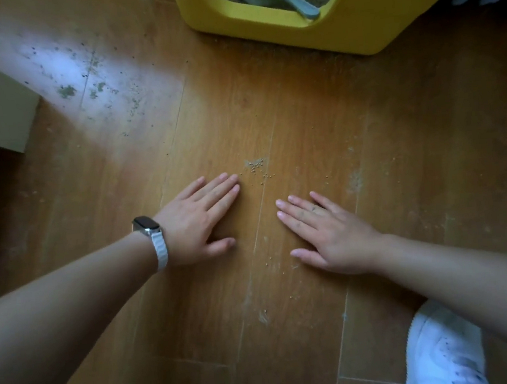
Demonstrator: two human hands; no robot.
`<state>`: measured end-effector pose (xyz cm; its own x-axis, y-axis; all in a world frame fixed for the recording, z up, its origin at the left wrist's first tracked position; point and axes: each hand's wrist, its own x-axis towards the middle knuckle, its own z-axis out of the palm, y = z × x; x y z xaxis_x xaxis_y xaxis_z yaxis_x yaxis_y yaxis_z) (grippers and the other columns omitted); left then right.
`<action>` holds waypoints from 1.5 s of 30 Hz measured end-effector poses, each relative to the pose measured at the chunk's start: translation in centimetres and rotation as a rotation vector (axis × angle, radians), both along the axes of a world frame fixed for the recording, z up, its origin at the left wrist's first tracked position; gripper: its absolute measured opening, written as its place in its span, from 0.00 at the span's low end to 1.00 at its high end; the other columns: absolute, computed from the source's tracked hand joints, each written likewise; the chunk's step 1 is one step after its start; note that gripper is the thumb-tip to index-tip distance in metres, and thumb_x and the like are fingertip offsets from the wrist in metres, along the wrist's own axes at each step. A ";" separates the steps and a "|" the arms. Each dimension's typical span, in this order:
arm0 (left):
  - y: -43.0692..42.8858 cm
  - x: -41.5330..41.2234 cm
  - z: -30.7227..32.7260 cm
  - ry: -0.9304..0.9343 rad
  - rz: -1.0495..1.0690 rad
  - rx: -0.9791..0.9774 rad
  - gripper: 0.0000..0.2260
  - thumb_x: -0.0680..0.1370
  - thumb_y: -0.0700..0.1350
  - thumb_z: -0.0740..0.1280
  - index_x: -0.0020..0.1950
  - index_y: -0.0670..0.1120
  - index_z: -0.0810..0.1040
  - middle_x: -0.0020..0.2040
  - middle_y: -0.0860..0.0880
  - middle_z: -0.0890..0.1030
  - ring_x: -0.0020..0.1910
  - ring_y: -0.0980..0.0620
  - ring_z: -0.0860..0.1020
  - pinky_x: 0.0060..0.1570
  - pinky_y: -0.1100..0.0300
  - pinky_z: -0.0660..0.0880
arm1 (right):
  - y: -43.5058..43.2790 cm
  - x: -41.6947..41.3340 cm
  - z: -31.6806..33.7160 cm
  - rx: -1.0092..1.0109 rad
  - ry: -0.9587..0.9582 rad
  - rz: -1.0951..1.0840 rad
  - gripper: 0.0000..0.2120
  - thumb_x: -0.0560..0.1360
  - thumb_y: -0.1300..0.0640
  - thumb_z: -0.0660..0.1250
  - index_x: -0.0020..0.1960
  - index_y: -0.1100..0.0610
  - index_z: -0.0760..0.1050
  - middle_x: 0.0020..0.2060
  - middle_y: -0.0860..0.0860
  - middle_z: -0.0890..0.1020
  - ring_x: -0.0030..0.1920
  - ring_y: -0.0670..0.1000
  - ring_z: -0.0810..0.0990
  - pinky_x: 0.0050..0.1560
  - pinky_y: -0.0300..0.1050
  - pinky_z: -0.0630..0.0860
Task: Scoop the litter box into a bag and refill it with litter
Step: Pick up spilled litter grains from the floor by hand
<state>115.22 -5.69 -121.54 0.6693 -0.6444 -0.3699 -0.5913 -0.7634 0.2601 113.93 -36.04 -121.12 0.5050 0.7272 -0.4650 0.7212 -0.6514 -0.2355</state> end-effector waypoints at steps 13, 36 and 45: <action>-3.9 -2.4 -1.3 -0.026 0.152 -0.016 0.40 0.77 0.69 0.48 0.79 0.44 0.44 0.79 0.46 0.42 0.77 0.50 0.39 0.76 0.48 0.42 | 3.1 4.1 -0.9 -0.031 -0.093 -0.005 0.37 0.79 0.35 0.43 0.79 0.58 0.44 0.79 0.53 0.45 0.78 0.51 0.45 0.77 0.51 0.42; -5.7 -0.6 -1.6 -0.078 0.283 0.000 0.40 0.77 0.68 0.49 0.79 0.43 0.47 0.79 0.47 0.43 0.78 0.50 0.40 0.76 0.47 0.43 | 3.8 3.5 -0.3 0.050 -0.131 -0.212 0.36 0.79 0.37 0.44 0.79 0.58 0.51 0.79 0.53 0.51 0.78 0.51 0.48 0.77 0.52 0.44; -5.4 -1.1 -1.2 -0.052 0.258 -0.023 0.39 0.77 0.67 0.48 0.79 0.44 0.43 0.79 0.47 0.40 0.77 0.50 0.38 0.75 0.49 0.40 | 0.7 -0.8 -0.9 -0.100 -0.104 -0.288 0.37 0.79 0.35 0.45 0.79 0.58 0.50 0.78 0.52 0.46 0.77 0.49 0.41 0.75 0.52 0.39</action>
